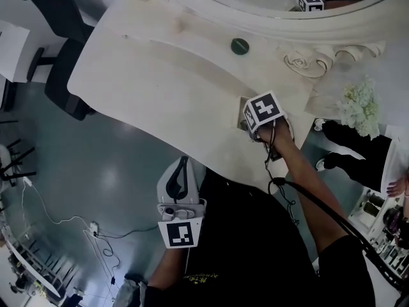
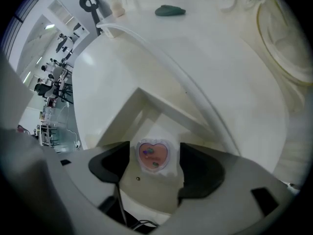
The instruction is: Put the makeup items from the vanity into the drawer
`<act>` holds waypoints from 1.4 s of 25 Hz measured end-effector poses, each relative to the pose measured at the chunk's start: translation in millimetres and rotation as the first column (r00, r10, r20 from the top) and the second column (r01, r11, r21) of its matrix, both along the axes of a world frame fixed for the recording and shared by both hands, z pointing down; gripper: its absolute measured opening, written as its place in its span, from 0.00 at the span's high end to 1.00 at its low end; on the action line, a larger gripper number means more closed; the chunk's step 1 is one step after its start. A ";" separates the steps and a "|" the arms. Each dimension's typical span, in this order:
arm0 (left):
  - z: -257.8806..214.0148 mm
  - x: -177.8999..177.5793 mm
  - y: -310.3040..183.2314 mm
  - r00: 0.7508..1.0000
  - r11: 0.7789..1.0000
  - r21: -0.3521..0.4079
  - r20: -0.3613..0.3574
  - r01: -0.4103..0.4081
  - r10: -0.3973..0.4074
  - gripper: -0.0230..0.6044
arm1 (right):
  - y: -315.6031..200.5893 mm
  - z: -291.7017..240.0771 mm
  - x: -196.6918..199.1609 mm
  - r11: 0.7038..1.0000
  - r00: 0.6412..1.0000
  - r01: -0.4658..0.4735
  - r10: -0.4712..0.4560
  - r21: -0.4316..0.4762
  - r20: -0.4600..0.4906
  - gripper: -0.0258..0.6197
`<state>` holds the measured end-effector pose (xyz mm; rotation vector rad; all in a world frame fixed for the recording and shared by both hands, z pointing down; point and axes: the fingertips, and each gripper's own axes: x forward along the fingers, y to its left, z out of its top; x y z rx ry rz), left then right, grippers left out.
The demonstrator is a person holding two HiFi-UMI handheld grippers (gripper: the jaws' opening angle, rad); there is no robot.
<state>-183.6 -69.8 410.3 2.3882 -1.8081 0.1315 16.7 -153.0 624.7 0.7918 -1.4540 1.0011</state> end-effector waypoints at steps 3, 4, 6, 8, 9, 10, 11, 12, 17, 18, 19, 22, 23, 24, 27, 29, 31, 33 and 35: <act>3.1 -3.2 1.4 1.000 1.000 -0.007 0.002 0.007 -0.007 0.93 | -6.3 -13.1 -1.0 0.998 0.999 -0.012 0.009 0.054 0.038 0.46; 3.6 -4.3 1.6 1.000 1.000 -0.008 0.003 0.008 -0.008 0.93 | -7.7 -19.1 -0.7 0.997 0.998 -0.026 0.021 0.071 0.058 0.46; 3.6 -5.1 0.5 1.000 1.000 -0.008 0.005 0.005 -0.005 0.93 | -10.4 -31.0 -0.7 0.994 0.995 -0.051 0.042 0.099 0.093 0.46; 1.8 -3.0 -2.2 1.000 1.000 -0.004 0.002 -0.001 0.001 0.93 | -13.8 -40.5 -3.2 0.992 0.993 -0.048 0.034 0.118 0.114 0.46; 0.0 -1.5 -3.5 1.000 1.000 -0.001 0.001 -0.002 0.002 0.93 | -15.3 -47.1 -5.7 0.990 0.991 -0.037 0.019 0.137 0.135 0.47; -2.2 -0.7 -4.8 1.000 1.000 0.004 0.003 -0.002 0.002 0.93 | -16.0 -56.9 -9.0 0.985 0.985 -0.030 0.001 0.168 0.170 0.51; -4.6 -0.8 -6.4 1.000 1.000 0.010 0.006 -0.002 0.002 0.93 | -15.7 -70.6 -13.0 0.977 0.975 -0.033 -0.016 0.212 0.222 0.54; -7.4 -1.7 -8.4 1.000 1.000 0.017 0.011 -0.002 0.002 0.93 | -14.3 -88.2 -17.6 0.963 0.957 -0.052 -0.028 0.265 0.290 0.62; -34.1 -0.8 -18.0 0.999 0.997 0.075 0.035 -0.007 0.004 0.93 | 0.6 -224.8 -27.0 0.765 0.736 -0.347 -0.136 0.542 0.664 0.71; -42.3 3.0 -18.7 0.999 0.996 0.091 0.038 -0.012 0.009 0.93 | 7.4 -251.9 -22.6 0.703 0.699 -0.399 -0.183 0.589 0.691 0.75; -50.7 8.1 -18.8 0.999 0.994 0.108 0.044 -0.023 0.018 0.93 | 15.8 -274.7 -17.0 0.642 0.679 -0.436 -0.226 0.631 0.698 0.79; -78.0 29.3 -15.9 0.997 0.984 0.166 0.056 -0.067 0.058 0.93 | 44.8 -315.1 1.3 0.499 0.684 -0.474 -0.309 0.725 0.660 0.81; -88.2 38.0 -13.6 0.996 0.979 0.188 0.055 -0.081 0.072 0.93 | 54.1 -322.3 8.3 0.458 0.696 -0.477 -0.324 0.750 0.641 0.81; -97.8 47.5 -10.5 0.995 0.974 0.208 0.054 -0.095 0.086 0.93 | 62.9 -327.8 16.3 0.413 0.709 -0.481 -0.336 0.773 0.620 0.81; -118.7 78.3 1.8 0.990 0.959 0.244 0.050 -0.143 0.134 0.93 | 85.4 -331.3 44.0 0.273 0.746 -0.492 -0.357 0.827 0.562 0.81; -124.7 95.1 12.4 0.986 0.954 0.247 0.049 -0.168 0.161 0.93 | 95.3 -322.5 60.6 0.229 0.767 -0.499 -0.332 0.836 0.548 0.82; -128.2 106.2 24.0 0.983 0.952 0.245 0.054 -0.184 0.177 0.93 | 103.3 -318.8 72.4 0.215 0.773 -0.514 -0.303 0.831 0.556 0.86; -132.0 112.3 32.7 0.981 0.949 0.251 0.062 -0.191 0.182 0.93 | 109.5 -320.2 79.5 0.204 0.780 -0.513 -0.294 0.834 0.552 0.90; -134.6 115.0 37.9 0.981 0.946 0.258 0.074 -0.194 0.181 0.93 | 112.9 -319.4 84.9 0.200 0.791 -0.498 -0.293 0.844 0.537 0.94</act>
